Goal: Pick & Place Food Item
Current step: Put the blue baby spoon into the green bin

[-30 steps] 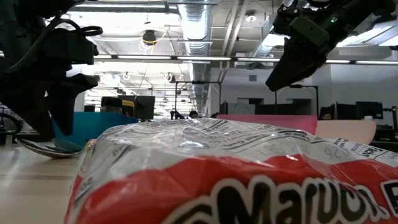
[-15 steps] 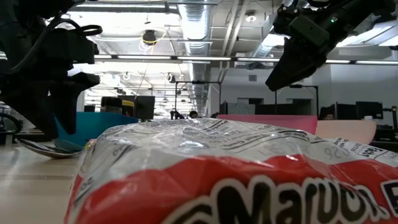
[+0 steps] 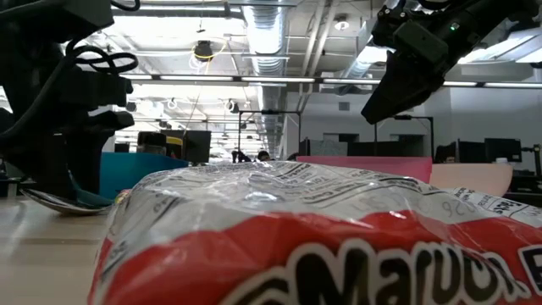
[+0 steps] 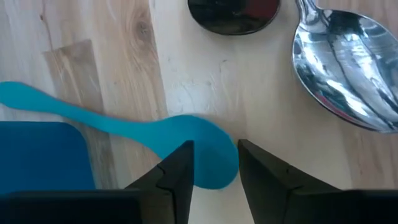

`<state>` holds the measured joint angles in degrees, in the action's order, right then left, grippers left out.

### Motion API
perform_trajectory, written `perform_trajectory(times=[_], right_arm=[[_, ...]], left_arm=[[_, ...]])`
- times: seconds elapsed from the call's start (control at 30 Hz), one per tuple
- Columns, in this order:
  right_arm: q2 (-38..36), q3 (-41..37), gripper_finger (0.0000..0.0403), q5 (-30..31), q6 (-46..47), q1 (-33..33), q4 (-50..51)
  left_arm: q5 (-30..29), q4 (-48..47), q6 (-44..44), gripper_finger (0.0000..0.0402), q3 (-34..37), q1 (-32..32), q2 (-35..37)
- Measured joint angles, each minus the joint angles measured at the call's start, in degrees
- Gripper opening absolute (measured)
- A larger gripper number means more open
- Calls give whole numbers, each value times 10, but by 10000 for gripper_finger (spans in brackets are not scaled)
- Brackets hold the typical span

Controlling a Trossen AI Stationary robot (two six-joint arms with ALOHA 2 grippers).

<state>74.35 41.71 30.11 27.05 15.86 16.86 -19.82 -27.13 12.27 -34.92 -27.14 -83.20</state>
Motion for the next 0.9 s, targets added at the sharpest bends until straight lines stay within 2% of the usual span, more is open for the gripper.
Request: perform_trajectory(times=[0.67,0.9], right_arm=[[0,0,245,0,0,0,-1],[0,0,245,0,0,0,-1]], left_arm=[[-22,2,0,25,1,1,-1],[-34,5,0,20,1,1,-1]])
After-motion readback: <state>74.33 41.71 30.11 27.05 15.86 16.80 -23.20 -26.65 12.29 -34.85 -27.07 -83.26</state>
